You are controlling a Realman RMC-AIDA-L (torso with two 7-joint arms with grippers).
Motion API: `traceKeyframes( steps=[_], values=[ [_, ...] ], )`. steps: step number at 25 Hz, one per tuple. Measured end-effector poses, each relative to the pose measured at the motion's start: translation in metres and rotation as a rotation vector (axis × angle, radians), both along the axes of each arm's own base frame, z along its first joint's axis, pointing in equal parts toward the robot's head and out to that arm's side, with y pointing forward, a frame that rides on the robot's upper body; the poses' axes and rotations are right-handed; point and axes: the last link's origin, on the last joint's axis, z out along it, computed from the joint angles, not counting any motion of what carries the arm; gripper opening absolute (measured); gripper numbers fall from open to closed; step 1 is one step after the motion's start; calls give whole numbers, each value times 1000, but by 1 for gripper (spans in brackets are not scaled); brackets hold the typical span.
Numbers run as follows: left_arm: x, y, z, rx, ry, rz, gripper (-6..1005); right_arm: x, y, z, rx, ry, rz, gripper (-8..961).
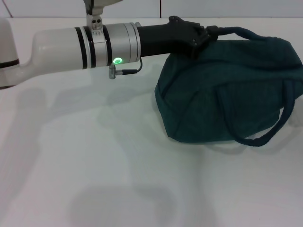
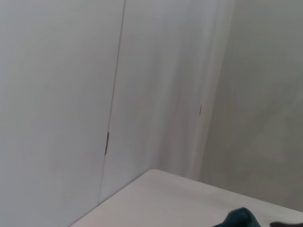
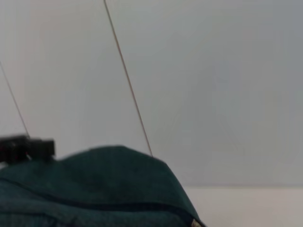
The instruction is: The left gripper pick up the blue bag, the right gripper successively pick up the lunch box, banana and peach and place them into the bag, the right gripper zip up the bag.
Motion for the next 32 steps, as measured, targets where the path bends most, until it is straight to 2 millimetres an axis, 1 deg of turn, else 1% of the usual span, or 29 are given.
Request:
traceKeyframes(
  steps=[2,5,9,11,14,15,16,17,19,22,24,27,29,32],
  values=[
    [1,0,0,-1,-1,-3,0,2,2,-1,-11,-7,-18,18],
    [2,0,-1,-2,-2,-6,-1,-2,3,-3,-8,-6,-8,17],
    [4,-1,-1,-11,-13,-9,50,-5,3,-2,-2,-4,10,17],
    [10,-2,1,-14,-53,-15,75,-7,3,-3,-5,-1,20,17],
    [14,-2,3,-22,-69,-21,113,-11,3,-3,-10,11,39,17],
    [25,1,4,-53,-73,-26,126,-11,2,-3,-10,14,44,17],
    [28,2,4,-67,-66,-27,138,-12,3,-3,-11,16,48,17],
    [32,3,3,-83,-55,-27,151,-13,3,-3,-11,16,51,17],
    [41,6,1,-119,-10,-30,216,-14,4,-4,-14,16,57,17],
    [54,14,-9,-146,103,-14,313,-18,6,-6,-17,19,67,17],
    [57,19,-15,-139,165,10,349,-20,7,-8,-19,20,73,17],
    [59,21,-26,-140,235,29,404,-22,7,-10,-19,19,78,17],
    [60,21,-32,-136,261,33,440,-22,7,-10,-18,18,79,17],
    [61,21,-35,-125,272,29,495,-21,7,-10,-16,21,77,17]
  ],
)
